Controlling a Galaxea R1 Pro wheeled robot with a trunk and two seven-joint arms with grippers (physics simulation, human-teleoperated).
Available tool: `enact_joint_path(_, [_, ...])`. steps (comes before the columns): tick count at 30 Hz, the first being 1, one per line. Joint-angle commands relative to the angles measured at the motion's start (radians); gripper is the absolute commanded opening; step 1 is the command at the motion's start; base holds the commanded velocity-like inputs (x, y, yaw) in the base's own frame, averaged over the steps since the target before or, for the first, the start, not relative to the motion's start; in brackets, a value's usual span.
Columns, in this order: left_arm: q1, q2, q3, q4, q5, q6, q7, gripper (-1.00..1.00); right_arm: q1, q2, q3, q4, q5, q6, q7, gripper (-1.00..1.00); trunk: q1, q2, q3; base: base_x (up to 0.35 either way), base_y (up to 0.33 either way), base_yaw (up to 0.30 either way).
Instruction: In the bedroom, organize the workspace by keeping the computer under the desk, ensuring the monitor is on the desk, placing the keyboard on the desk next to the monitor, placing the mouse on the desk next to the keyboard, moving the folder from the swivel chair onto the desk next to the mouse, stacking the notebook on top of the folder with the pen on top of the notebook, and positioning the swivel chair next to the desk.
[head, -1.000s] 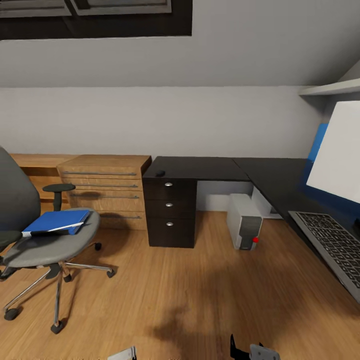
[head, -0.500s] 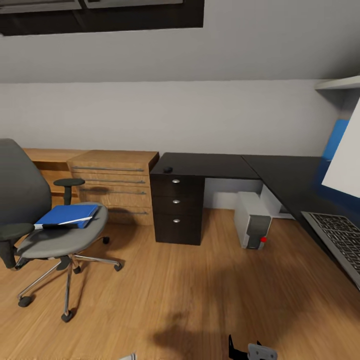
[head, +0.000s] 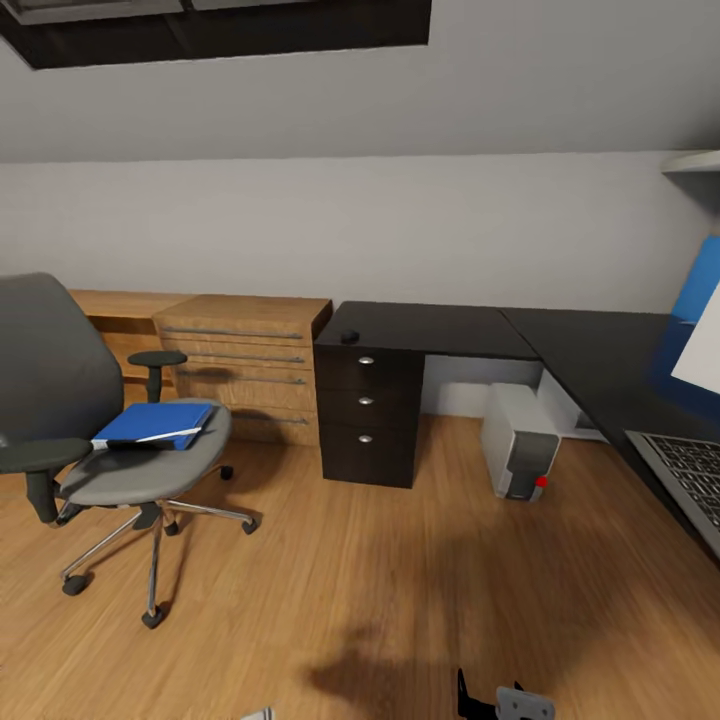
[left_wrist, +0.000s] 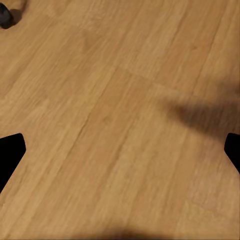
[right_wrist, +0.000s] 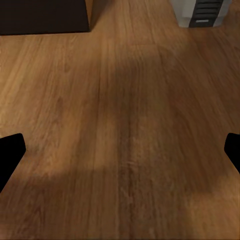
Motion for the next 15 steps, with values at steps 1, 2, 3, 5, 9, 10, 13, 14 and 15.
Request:
enact_joint_path(1, [-0.001, 0.001, -0.006, 0.001, 0.011, -0.005, 0.007, 1.0, 0.0, 0.0, 0.009, 0.001, -0.004, -0.002, -0.006, 1.0, -0.004, 0.007, 0.002, 0.0, 0.0, 0.028])
enact_joint_path(2, [-0.001, 0.0, -0.006, 0.001, 0.011, -0.005, 0.007, 1.0, 0.0, 0.0, 0.009, 0.001, -0.004, -0.003, -0.006, 1.0, -0.008, 0.014, 0.005, 0.0, 0.0, 0.018])
enact_joint_path(3, [-0.001, 0.0, -0.006, 0.001, 0.011, -0.005, 0.008, 1.0, 0.0, -0.001, 0.009, 0.003, -0.003, -0.003, -0.005, 1.0, -0.012, 0.021, 0.008, 0.0, 0.0, 0.009])
enact_joint_path(5, [-0.001, 0.0, -0.006, 0.001, 0.011, -0.005, 0.008, 1.0, 0.0, -0.001, 0.01, 0.005, -0.002, -0.002, -0.004, 1.0, -0.019, 0.035, 0.014, 0.0, 0.0, 0.006])
enact_joint_path(9, [-0.001, 0.001, -0.005, 0.001, 0.011, -0.005, 0.009, 1.0, 0.0, 0.0, 0.009, 0.006, 0.0, 0.001, -0.004, 1.0, -0.035, 0.063, 0.027, 0.0, 0.0, 0.002])
enact_joint_path(10, [-0.001, 0.0, -0.005, 0.001, 0.011, -0.005, 0.009, 1.0, 0.0, -0.001, 0.009, 0.006, -0.001, 0.002, -0.004, 1.0, -0.039, 0.07, 0.03, 0.0, 0.0, 0.0])
enact_joint_path(13, [-0.001, 0.001, -0.005, 0.002, 0.012, -0.004, 0.009, 1.0, 0.0, -0.001, 0.009, 0.005, -0.001, 0.004, -0.004, 1.0, -0.05, 0.091, 0.039, 0.0, 0.0, 0.0])
enact_joint_path(14, [-0.001, 0.0, -0.005, 0.002, 0.012, -0.004, 0.009, 1.0, 0.0, 0.0, 0.009, 0.005, -0.001, 0.004, -0.003, 1.0, -0.054, 0.098, 0.042, 0.0, 0.0, 0.0])
enact_joint_path(15, [-0.001, 0.0, -0.005, 0.002, 0.012, -0.003, 0.009, 1.0, 0.0, 0.0, 0.01, 0.005, 0.007, 0.004, -0.002, 1.0, -0.058, 0.105, 0.045, 0.0, 0.0, 0.0])
